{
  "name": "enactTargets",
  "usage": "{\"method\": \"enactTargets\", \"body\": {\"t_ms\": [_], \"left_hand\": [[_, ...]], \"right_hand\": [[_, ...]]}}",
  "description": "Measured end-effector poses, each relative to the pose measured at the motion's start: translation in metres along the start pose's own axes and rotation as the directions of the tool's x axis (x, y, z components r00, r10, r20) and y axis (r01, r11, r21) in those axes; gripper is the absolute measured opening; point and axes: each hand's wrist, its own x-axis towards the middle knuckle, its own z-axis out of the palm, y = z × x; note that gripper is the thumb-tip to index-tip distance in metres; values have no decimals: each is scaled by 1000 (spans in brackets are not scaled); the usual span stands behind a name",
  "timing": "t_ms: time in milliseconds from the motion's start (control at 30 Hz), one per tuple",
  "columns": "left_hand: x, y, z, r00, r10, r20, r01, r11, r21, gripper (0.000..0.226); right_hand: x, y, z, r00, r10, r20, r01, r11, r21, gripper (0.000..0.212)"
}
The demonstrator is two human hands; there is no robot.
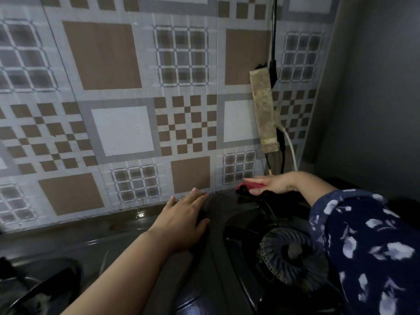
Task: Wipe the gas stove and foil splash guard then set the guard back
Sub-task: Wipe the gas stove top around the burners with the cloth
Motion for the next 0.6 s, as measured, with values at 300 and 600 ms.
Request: {"method": "enactTargets", "body": {"t_ms": [300,600], "left_hand": [[-4,-13,2,999,-46,-26,45,999,-30,63],[-28,-33,-9,989,-145,-9,145,989,-12,64]], "right_hand": [[1,-5,9,923,354,-149,-354,935,31,82],[4,-100,29,980,191,-60,-192,981,-17,71]]}}
